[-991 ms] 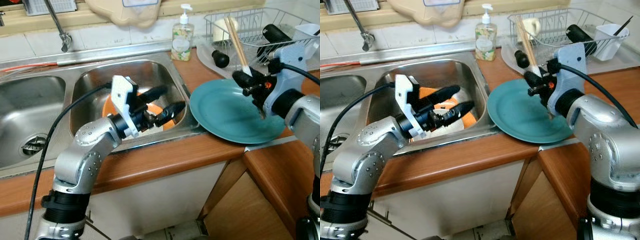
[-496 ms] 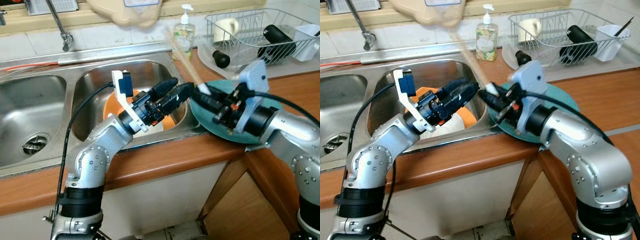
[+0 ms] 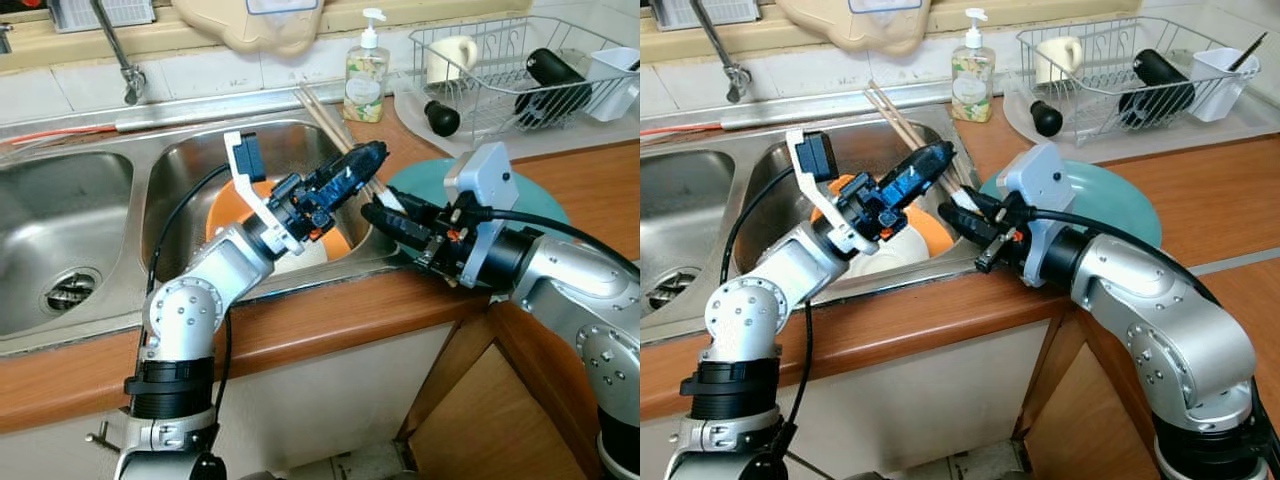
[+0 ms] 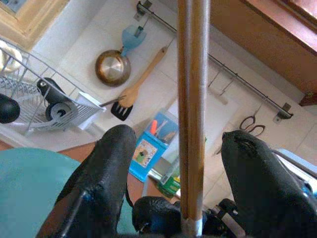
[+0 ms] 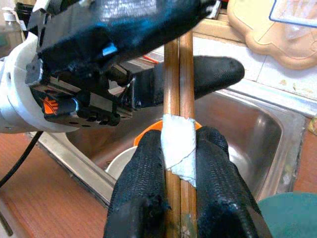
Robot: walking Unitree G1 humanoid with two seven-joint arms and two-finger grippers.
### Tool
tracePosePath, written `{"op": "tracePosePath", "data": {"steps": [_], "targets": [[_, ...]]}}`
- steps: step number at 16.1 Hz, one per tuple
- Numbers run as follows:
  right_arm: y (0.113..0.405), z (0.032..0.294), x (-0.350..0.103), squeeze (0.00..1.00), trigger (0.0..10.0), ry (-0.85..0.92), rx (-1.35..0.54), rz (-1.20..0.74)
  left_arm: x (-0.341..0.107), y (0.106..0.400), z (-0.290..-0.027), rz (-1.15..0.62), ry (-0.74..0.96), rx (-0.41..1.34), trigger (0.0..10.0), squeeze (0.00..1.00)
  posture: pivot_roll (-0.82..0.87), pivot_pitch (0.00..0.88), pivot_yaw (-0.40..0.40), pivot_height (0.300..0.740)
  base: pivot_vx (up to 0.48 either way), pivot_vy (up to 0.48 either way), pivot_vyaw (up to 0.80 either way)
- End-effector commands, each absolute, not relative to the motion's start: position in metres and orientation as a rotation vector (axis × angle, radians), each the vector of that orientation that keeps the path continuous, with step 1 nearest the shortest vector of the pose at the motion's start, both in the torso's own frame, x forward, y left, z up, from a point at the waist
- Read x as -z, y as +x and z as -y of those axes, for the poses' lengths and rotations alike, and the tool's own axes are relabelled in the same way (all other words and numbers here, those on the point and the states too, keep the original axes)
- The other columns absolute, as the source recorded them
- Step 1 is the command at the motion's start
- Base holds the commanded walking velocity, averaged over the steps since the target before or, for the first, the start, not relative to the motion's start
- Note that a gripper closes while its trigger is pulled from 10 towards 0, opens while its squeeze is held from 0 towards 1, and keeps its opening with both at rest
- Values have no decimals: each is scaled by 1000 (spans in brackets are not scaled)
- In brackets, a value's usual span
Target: Kitchen organization
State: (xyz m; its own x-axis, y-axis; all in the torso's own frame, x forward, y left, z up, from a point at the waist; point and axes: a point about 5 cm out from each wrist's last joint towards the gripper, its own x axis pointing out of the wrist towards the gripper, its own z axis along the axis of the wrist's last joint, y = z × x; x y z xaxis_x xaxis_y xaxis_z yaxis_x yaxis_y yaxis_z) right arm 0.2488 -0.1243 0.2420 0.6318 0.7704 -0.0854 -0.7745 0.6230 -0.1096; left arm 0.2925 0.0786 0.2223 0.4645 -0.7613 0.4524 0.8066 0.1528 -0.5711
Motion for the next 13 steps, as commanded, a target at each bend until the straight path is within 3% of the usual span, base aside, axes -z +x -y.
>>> {"op": "tracePosePath", "data": {"steps": [1,13], "targets": [[244,119,-246,0,0,-161,-907,3,-224,295,-80,56,-866,1123,0,0,-189,0,101,740,0,0,0],[252,124,-244,0,0,-188,-830,-8,-222,298,-81,7,-909,1112,0,0,-194,0,109,740,0,0,0]]}}
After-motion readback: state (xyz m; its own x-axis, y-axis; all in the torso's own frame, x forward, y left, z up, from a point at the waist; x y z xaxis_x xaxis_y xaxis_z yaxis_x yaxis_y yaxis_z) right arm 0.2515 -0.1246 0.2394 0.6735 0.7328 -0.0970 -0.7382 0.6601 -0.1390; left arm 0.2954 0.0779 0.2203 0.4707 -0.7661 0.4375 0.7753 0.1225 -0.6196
